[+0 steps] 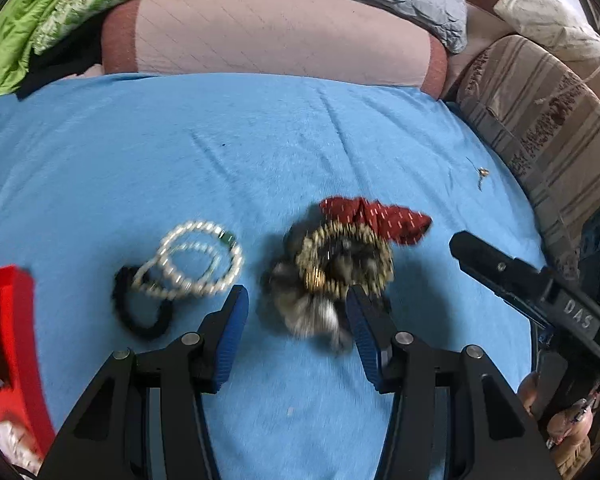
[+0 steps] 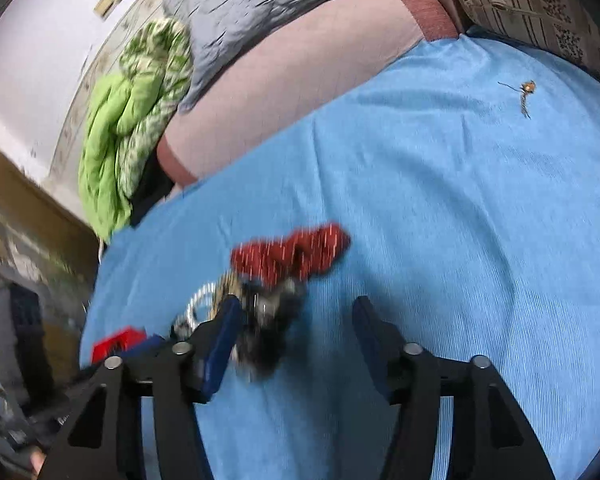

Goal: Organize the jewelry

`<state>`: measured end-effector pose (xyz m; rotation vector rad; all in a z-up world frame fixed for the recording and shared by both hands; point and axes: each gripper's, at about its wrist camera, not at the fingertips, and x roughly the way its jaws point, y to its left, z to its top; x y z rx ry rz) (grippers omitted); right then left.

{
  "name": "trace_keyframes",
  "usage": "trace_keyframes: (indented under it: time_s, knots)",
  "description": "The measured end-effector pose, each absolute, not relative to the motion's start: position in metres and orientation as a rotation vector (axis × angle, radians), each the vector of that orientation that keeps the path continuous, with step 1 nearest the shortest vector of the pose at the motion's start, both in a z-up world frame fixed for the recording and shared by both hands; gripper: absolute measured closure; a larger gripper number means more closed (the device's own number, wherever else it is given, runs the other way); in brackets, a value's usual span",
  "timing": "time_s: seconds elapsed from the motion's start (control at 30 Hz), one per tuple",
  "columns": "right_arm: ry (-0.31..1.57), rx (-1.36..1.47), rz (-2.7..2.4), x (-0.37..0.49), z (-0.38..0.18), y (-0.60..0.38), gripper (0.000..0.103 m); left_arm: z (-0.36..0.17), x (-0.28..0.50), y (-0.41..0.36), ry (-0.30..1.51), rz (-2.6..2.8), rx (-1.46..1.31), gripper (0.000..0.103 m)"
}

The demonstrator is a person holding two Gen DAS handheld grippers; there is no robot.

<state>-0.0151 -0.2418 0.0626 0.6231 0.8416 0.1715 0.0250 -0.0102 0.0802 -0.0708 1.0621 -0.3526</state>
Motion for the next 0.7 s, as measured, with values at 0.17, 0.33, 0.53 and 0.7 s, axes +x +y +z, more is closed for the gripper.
trace_keyframes:
  time_s: [0.17,0.33,0.53,0.7]
  knots:
    - [0.866,0.649,0.177,0.018,0.052,-0.243,0.038,0.058,0.056,-0.02,1.116,-0.375,-0.106,0.054]
    - [0.911,0.645,0.184,0.038,0.033,-0.235,0.043,0.047,0.058,-0.031,1.14,-0.407,-0.098,0.088]
    - [0.918,0.684,0.219,0.025,0.032,-0.237,0.092,0.066,0.034,-0.021,1.106,-0.419,-0.119,0.091]
    - [0.861,0.663,0.217,-0.009,0.059,-0.242,0.093,0.095,-0.001,0.0,1.055,-0.423,-0.141,0.091]
